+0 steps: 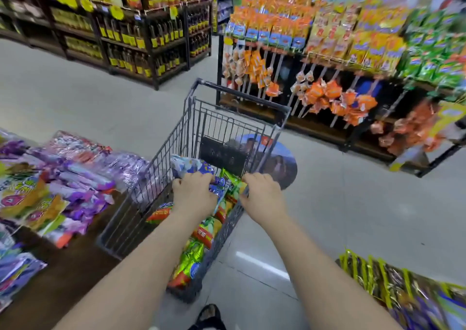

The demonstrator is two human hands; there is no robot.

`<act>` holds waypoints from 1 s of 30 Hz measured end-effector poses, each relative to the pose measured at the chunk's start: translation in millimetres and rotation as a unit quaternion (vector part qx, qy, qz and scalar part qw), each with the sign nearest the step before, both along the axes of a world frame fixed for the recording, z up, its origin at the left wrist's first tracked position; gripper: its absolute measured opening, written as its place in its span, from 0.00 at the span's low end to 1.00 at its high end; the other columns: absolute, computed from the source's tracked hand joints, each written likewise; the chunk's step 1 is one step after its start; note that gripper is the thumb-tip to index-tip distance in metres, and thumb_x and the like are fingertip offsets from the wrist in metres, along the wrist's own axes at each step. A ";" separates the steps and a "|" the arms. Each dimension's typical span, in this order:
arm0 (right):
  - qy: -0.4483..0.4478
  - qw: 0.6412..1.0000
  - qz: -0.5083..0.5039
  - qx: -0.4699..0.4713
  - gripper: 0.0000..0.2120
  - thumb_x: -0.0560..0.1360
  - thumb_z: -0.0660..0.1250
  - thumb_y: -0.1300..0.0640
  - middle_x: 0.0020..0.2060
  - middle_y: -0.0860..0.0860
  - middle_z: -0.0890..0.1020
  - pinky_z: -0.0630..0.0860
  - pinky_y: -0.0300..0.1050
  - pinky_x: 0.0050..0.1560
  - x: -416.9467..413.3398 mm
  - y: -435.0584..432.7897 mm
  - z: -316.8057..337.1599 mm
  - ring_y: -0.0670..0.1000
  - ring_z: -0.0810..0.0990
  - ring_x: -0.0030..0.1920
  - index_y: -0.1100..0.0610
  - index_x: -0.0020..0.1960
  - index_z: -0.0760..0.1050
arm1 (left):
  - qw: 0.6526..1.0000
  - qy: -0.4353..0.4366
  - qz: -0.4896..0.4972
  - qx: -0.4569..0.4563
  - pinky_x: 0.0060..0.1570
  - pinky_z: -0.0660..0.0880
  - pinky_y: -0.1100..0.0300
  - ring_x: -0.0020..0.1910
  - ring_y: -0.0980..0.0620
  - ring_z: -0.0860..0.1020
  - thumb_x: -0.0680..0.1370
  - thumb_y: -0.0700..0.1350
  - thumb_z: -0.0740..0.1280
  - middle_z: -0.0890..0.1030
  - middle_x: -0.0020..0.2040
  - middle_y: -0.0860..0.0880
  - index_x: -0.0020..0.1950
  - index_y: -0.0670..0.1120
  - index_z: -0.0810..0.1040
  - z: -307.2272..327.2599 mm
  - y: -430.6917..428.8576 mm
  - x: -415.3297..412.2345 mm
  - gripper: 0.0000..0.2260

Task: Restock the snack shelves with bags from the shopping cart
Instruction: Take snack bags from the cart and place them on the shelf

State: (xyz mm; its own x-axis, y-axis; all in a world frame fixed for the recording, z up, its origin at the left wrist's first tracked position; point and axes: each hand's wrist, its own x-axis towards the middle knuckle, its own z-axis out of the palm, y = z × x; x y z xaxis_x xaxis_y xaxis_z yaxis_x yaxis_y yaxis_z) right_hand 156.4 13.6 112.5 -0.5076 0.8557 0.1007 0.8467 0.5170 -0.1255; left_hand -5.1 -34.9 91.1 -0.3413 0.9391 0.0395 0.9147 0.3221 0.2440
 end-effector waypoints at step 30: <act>-0.111 0.905 0.260 -0.318 0.19 0.75 0.66 0.54 0.59 0.53 0.78 0.72 0.52 0.60 -225.8 377.7 -234.3 0.57 0.70 0.63 0.54 0.65 0.73 | 0.854 -0.266 0.413 -0.169 0.54 0.73 0.48 0.57 0.38 0.76 0.76 0.57 0.69 0.73 0.60 0.41 0.64 0.46 0.71 -227.9 296.8 -176.8 0.22</act>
State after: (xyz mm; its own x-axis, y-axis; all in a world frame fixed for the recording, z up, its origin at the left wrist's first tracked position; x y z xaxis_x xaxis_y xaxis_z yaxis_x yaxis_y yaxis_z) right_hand -69.4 391.3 -121.8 -0.8055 0.3447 -0.4820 0.5506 0.7360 -0.3939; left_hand -181.9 261.9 -136.7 -0.7784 0.2952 -0.5541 0.1286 0.9388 0.3195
